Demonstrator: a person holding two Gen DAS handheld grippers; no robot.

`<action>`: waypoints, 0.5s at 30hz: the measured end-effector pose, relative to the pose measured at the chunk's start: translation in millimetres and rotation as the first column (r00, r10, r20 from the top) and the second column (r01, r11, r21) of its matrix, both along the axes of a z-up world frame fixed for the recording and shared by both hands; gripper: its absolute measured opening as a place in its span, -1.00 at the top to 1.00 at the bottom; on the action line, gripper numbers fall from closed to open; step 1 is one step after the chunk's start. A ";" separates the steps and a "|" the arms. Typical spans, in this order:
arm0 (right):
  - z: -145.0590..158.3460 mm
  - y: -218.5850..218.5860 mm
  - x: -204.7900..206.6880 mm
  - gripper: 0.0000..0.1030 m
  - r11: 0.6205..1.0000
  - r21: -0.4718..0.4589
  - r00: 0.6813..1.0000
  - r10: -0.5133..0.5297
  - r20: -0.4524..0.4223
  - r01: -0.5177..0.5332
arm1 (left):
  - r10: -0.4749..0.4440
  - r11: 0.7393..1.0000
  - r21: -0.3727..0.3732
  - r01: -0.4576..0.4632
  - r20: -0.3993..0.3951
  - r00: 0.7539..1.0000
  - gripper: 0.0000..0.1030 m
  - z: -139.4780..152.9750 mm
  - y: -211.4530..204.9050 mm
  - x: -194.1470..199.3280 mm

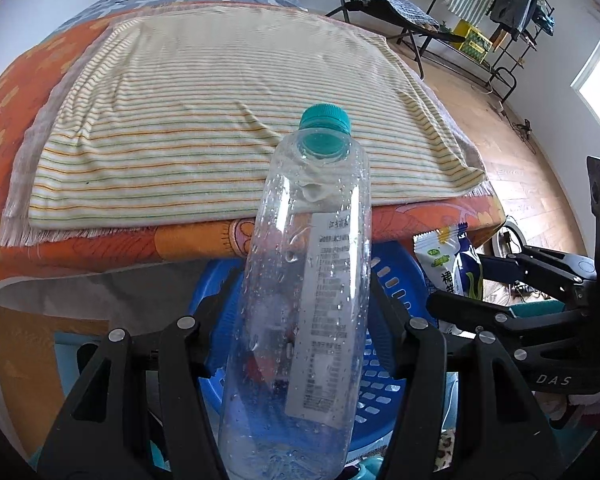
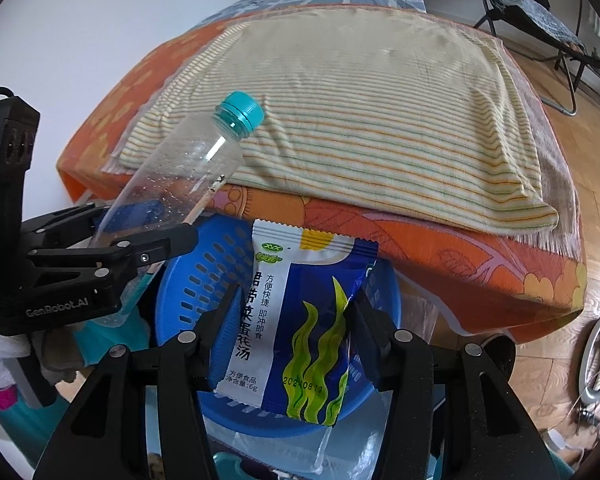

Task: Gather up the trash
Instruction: 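Open both tools to drop the bottle and wrapper into the basket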

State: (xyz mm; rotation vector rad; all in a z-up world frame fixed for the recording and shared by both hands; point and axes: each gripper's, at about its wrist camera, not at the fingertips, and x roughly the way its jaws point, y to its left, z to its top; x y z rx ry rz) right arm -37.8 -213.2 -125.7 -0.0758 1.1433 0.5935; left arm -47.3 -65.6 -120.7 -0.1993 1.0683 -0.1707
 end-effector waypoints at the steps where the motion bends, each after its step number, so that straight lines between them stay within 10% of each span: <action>1: -0.9 0.6 0.8 -0.02 1.000 -0.001 1.000 0.001 -0.006 -0.001 | 0.002 1.000 0.000 -0.002 -0.002 1.000 -0.17 0.1 0.0 0.3; 15: -10.2 -1.2 3.0 -0.18 1.000 -0.016 0.999 -0.006 -0.051 0.006 | 0.022 1.000 0.011 -0.022 -0.003 1.000 -0.27 -1.9 9.1 -3.8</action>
